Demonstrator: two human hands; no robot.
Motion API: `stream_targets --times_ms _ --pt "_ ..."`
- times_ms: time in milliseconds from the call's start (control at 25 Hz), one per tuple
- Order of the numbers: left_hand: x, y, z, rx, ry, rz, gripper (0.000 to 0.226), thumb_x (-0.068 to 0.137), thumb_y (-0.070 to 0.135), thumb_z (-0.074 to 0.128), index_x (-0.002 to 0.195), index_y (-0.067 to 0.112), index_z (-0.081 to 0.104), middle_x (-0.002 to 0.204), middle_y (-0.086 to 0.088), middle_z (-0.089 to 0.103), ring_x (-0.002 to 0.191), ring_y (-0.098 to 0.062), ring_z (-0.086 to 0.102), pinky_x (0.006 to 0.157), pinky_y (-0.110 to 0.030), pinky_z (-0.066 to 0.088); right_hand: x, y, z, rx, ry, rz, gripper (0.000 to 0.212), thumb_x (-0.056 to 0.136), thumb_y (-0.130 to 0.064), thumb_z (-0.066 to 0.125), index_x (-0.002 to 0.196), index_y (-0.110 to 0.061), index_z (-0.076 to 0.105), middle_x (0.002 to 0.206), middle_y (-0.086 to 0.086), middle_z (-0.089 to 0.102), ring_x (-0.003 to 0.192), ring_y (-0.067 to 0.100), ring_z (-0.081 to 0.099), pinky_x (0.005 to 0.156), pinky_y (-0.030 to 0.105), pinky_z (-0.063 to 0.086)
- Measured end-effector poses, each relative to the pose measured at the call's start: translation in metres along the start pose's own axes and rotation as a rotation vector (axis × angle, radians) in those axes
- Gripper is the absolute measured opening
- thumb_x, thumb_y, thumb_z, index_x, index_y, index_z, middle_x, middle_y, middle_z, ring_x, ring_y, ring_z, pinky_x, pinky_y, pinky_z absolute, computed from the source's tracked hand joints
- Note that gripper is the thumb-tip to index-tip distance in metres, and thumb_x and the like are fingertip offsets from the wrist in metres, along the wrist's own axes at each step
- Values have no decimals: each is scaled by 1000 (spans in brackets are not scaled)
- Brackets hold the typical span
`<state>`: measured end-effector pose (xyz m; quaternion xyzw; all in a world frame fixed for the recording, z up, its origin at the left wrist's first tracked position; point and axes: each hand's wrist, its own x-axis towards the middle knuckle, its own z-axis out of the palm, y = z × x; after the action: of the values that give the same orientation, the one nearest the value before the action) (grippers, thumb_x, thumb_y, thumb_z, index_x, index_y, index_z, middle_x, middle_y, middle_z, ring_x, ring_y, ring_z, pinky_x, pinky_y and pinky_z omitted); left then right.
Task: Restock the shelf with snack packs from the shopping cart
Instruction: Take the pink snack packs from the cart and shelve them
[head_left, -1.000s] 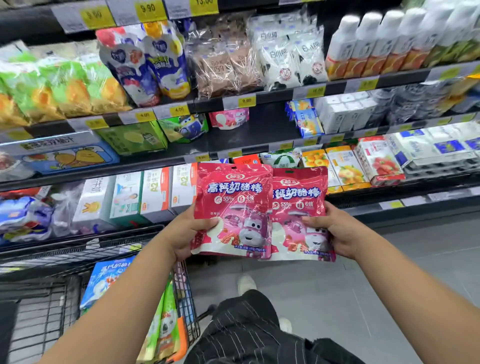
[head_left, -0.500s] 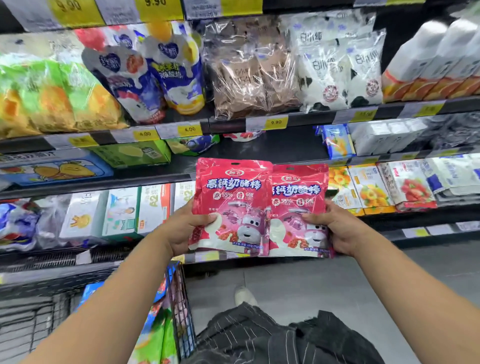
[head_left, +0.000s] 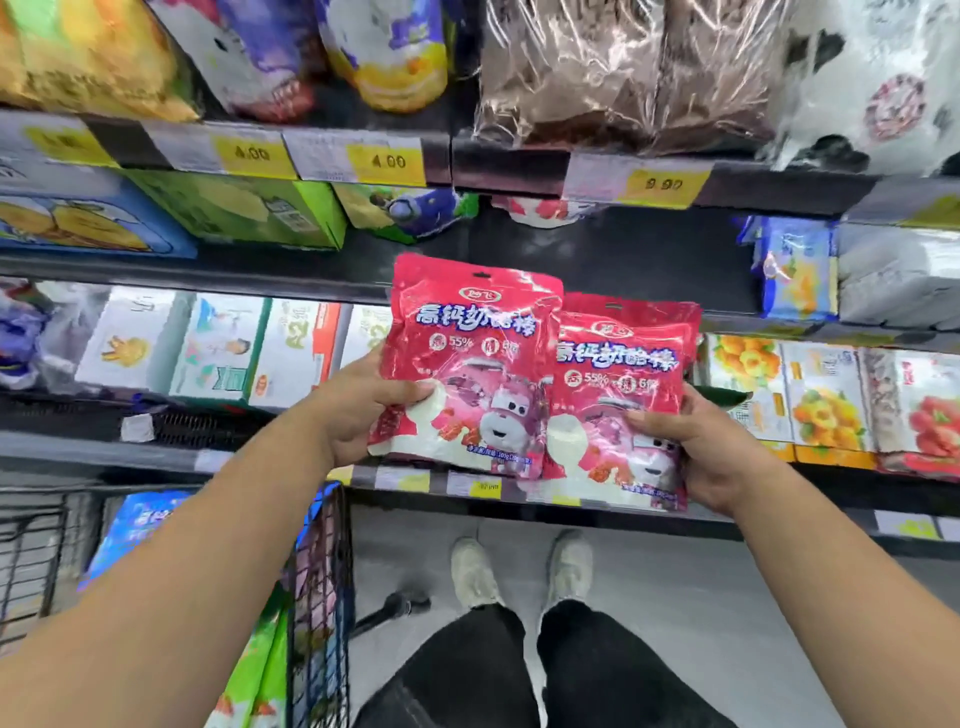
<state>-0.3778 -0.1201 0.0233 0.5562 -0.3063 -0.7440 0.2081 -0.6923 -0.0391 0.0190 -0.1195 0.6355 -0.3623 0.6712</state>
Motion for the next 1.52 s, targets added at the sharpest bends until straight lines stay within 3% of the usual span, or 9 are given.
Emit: stream_targets --times_ms 280,400,520,680,880,1000,1160,1320,1520 --pt "56 -19 4 -58 63 91 53 78 -2 64 126 19 56 98 -5 74 85 -20 73 75 -35 62 57 4 -22 -47 -33 -76 51 65 -1 72 111 -19 60 101 8 75 88 27 73 83 47 57" --pt "72 -26 5 -30 94 143 46 85 -8 58 120 21 57 90 2 76 79 -14 73 67 -28 61 74 6 -29 -73 -35 -138 51 63 0 71 108 -22 61 92 1 76 81 23 73 75 43 59" --pt "85 -33 5 -37 133 186 41 85 -10 56 110 22 58 78 8 75 69 -7 71 59 -20 57 91 12 -37 -88 -35 -176 51 63 0 73 107 -24 63 95 3 75 83 28 71 83 50 53" --pt "96 -37 -2 -45 118 252 49 69 1 70 113 22 62 96 -1 76 83 -18 73 78 -35 61 101 13 -37 -55 -62 -245 58 61 4 69 114 -17 60 93 4 76 80 23 74 63 37 59" --pt "93 -24 -19 -52 130 362 73 37 23 96 105 26 70 101 -6 76 89 -23 74 76 -44 61 102 -2 -25 -14 -136 -340 54 59 7 67 108 -16 61 89 3 77 76 18 74 61 29 58" --pt "88 -17 -28 -72 179 386 63 55 14 81 116 19 64 101 -7 75 95 -29 73 77 -57 58 105 -22 -12 -28 -195 -415 50 61 6 67 105 -18 61 88 1 77 78 16 74 63 29 59" --pt "82 -20 -26 -64 178 396 41 68 5 65 101 28 70 94 -5 76 83 -27 75 72 -55 59 118 -51 0 -69 -230 -508 52 65 5 67 113 -13 57 94 4 75 84 20 73 69 32 59" --pt "84 -37 -28 -127 210 340 56 68 4 66 122 16 63 98 -9 76 80 -25 75 78 -60 54 131 -75 17 -54 -233 -566 54 64 4 69 114 -13 57 93 5 74 84 23 73 70 36 59" --pt "79 -48 -41 -174 274 292 53 63 6 69 114 22 68 98 -8 76 80 -26 75 69 -60 56 144 -98 38 -102 -265 -664 57 63 3 73 115 -12 56 97 8 74 87 26 73 70 38 58"
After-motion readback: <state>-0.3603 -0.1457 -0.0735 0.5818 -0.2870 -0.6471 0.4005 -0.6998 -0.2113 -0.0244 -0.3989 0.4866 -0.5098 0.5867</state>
